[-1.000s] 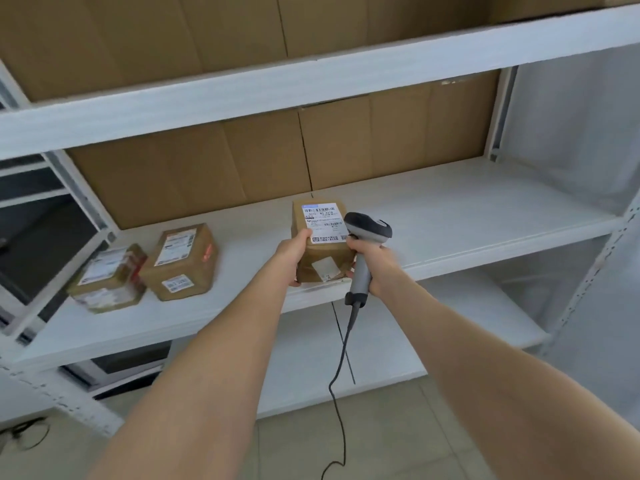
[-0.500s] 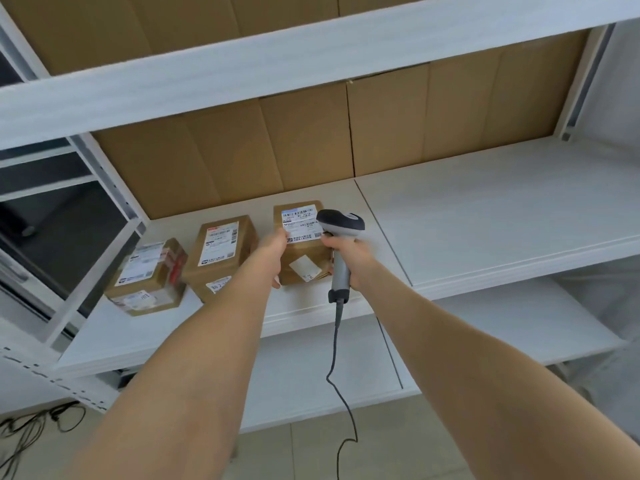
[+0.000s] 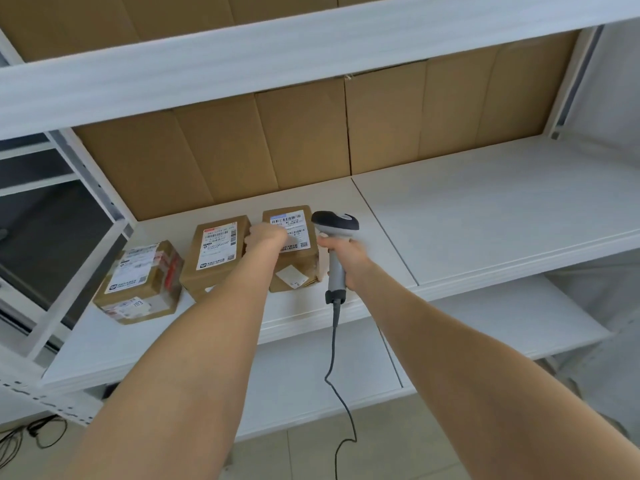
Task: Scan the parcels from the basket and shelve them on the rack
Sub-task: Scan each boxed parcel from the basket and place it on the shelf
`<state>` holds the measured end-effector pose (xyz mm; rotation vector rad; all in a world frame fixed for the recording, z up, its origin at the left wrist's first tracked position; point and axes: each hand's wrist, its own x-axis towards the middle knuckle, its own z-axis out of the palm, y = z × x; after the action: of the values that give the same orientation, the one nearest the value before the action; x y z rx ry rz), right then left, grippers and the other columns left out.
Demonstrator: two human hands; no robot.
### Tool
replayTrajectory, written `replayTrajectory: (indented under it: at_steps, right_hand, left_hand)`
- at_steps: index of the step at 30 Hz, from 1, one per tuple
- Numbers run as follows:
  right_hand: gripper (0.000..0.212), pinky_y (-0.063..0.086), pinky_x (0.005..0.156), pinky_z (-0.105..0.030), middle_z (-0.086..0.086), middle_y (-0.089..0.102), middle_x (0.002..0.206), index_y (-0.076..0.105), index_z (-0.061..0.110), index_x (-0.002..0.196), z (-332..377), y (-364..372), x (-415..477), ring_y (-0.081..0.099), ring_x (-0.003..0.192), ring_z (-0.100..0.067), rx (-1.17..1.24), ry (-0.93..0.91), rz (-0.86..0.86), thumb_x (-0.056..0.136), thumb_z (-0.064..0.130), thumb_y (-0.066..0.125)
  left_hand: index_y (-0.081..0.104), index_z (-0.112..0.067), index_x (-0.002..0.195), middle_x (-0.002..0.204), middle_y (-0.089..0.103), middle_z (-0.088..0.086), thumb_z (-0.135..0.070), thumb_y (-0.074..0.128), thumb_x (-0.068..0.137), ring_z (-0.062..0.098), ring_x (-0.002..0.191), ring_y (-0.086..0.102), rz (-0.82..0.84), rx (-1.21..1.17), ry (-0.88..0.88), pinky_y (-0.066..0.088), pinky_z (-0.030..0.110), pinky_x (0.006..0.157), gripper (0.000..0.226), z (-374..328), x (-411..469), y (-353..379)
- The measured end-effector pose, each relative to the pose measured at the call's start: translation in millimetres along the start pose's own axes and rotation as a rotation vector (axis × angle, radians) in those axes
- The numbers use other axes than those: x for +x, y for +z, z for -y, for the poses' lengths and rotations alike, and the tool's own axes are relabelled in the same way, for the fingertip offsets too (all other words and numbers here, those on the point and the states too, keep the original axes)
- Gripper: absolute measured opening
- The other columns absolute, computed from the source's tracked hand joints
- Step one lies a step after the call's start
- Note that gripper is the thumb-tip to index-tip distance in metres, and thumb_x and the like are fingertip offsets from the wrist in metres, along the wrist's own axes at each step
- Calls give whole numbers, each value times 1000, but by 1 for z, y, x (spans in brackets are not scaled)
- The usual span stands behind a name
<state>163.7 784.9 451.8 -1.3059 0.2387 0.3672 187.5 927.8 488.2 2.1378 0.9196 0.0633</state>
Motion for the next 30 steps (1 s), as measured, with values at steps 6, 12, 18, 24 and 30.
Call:
replayTrajectory:
  at_steps: [6, 12, 18, 24, 30]
  right_hand:
    - [21, 52, 92, -46, -5, 54, 86, 54, 17, 83, 17, -33, -2, 55, 82, -21, 38, -70, -134, 83, 20, 75]
    - [23, 57, 74, -35, -6, 59, 89, 59, 9, 99, 35, -103, -25, 61, 78, -17, 220, -137, -305, 83, 15, 74]
    - [12, 49, 58, -24, -4, 56, 75, 58, 9, 79, 38, -206, -83, 55, 62, -14, 411, -197, -560, 85, 6, 67]
    - [5, 39, 54, -27, -6, 54, 69, 58, 6, 85, 19, -309, -168, 47, 55, -16, 522, -218, -829, 86, 7, 63]
    - [21, 44, 64, -26, -9, 62, 81, 58, 9, 104, -18, -394, -261, 54, 66, -15, 711, -263, -964, 88, 17, 69]
  left_hand:
    - [35, -8, 138, 136, 40, 17, -21, 52, 92, 35, 121, 46, -134, 74, 220, 46, 42, 92, 51, -28, -11, 10]
    - [42, -10, 138, 138, 42, 19, -9, 47, 90, 36, 128, 42, -67, 52, 488, 38, 38, 102, 47, -73, -43, 60]
    - [41, -9, 137, 138, 39, 16, -16, 47, 93, 34, 120, 48, 218, 122, 685, 44, 37, 93, 45, -116, -133, 159]
    - [41, -14, 139, 139, 39, 13, -16, 49, 91, 32, 121, 48, 451, 213, 840, 43, 36, 95, 48, -132, -257, 241]
    - [41, -12, 140, 141, 40, 15, -18, 51, 90, 32, 123, 47, 624, 324, 979, 42, 36, 98, 51, -118, -384, 300]
